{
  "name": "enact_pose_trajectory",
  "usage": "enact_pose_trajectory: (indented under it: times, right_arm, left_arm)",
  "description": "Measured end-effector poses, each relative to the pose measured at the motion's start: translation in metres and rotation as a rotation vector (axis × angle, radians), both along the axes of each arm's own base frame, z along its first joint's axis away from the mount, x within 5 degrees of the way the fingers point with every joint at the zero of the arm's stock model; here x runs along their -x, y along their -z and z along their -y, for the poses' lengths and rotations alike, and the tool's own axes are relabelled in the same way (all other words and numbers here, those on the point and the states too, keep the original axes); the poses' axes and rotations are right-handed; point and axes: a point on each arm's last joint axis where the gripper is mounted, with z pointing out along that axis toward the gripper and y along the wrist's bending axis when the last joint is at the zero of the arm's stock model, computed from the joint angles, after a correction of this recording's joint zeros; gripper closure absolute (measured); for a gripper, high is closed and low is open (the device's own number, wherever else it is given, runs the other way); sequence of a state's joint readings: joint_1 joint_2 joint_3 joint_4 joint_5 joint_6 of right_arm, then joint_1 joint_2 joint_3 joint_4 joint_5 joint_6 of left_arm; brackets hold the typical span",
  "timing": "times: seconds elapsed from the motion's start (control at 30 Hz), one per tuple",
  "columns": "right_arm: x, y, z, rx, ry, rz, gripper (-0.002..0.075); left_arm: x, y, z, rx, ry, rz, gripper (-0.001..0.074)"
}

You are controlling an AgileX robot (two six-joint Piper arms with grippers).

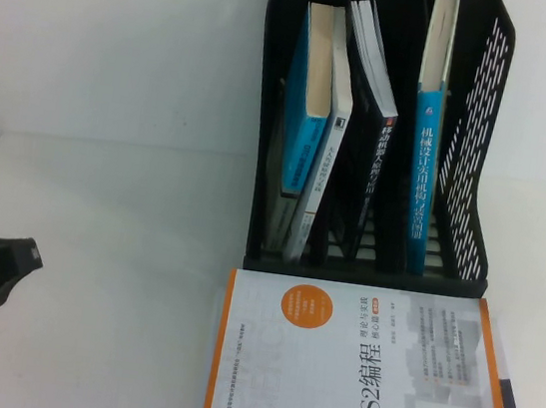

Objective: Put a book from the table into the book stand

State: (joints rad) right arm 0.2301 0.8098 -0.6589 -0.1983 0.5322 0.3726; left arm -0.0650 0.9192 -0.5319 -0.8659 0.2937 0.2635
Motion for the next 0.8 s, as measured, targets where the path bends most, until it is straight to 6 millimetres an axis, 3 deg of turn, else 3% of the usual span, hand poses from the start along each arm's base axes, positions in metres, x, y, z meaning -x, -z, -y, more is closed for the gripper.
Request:
enact_pose_trajectory:
  times: [0.33, 0.53, 0.67, 0.8]
  right_arm:
    - [-0.044, 0.029, -0.008, 0.146, 0.006, -0.237, 0.0729]
    - [-0.066, 0.053, -0.018, 0.137, -0.005, -0.404, 0.0729]
    - [-0.071, 0.064, -0.02, 0.042, -0.06, -0.484, 0.0729]
    - [-0.078, 0.066, -0.007, -0.163, -0.055, -0.507, 0.0729]
  left_arm:
    - [-0.012, -0.02, 0.003, -0.088, 0.265, 0.037, 0.0738]
    - [-0.037, -0.006, -0.013, 0.135, 0.441, -0.054, 0.0738]
    - [-0.048, 0.004, -0.025, 0.284, 0.47, -0.064, 0.0738]
    - [-0.051, 0.008, -0.024, 0.311, 0.527, -0.056, 0.0738]
